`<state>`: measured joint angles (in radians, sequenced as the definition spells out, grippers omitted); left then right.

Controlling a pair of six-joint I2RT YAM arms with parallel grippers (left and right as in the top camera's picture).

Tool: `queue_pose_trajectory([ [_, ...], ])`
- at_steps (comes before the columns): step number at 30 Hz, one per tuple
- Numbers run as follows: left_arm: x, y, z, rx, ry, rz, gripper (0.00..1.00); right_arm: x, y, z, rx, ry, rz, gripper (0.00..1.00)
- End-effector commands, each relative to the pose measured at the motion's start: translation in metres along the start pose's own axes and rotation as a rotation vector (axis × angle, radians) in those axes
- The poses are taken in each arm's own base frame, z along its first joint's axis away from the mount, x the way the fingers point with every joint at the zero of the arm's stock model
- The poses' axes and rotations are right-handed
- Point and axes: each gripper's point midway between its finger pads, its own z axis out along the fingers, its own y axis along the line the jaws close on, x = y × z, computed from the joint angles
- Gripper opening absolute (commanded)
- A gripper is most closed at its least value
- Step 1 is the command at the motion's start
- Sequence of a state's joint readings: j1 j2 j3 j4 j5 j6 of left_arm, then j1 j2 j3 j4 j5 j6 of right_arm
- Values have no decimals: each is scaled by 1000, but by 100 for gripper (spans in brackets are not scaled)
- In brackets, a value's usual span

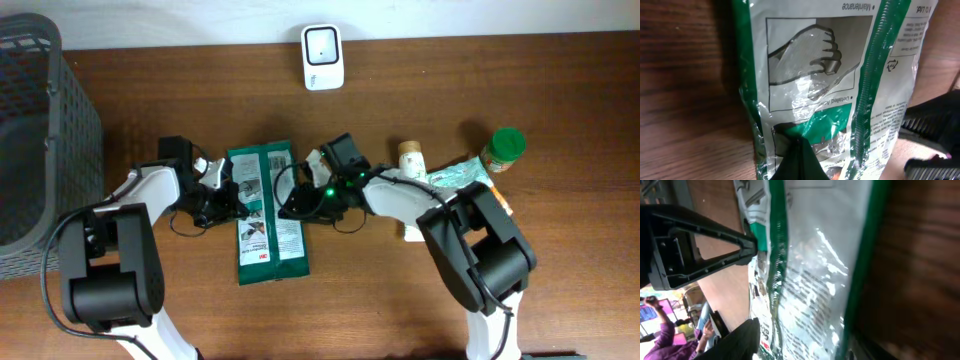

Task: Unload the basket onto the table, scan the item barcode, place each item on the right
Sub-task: 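Grasp the green-and-white packet with both grippers and lift it, then hold the packet over the scanner with the right gripper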

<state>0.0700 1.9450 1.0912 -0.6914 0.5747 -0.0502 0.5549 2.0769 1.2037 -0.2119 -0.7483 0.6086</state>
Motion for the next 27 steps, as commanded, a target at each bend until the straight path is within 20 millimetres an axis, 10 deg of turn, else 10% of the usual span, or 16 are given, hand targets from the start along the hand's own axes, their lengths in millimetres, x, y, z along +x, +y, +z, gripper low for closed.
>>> queue_pose_trajectory([
  [1, 21, 29, 26, -93, 84, -46, 0, 13, 6, 20, -25, 25, 4, 52],
  [4, 21, 23, 26, -57, 85, -48, 0, -6, 46, 19, -178, -44, -148, 42],
  [14, 11, -1, 20, 64, 55, -4, 4, -10, 32, 17, -111, -70, -150, 4],
  [18, -38, -42, -46, 72, -163, 133, 47, -26, 47, -63, -150, -135, -290, 4],
  [22, -67, -41, -116, 41, -355, 146, 57, -15, 79, -178, -228, -249, -495, 4],
  [27, -72, -18, -123, -59, -381, 112, 93, 14, 133, -263, -336, -392, -689, 4],
])
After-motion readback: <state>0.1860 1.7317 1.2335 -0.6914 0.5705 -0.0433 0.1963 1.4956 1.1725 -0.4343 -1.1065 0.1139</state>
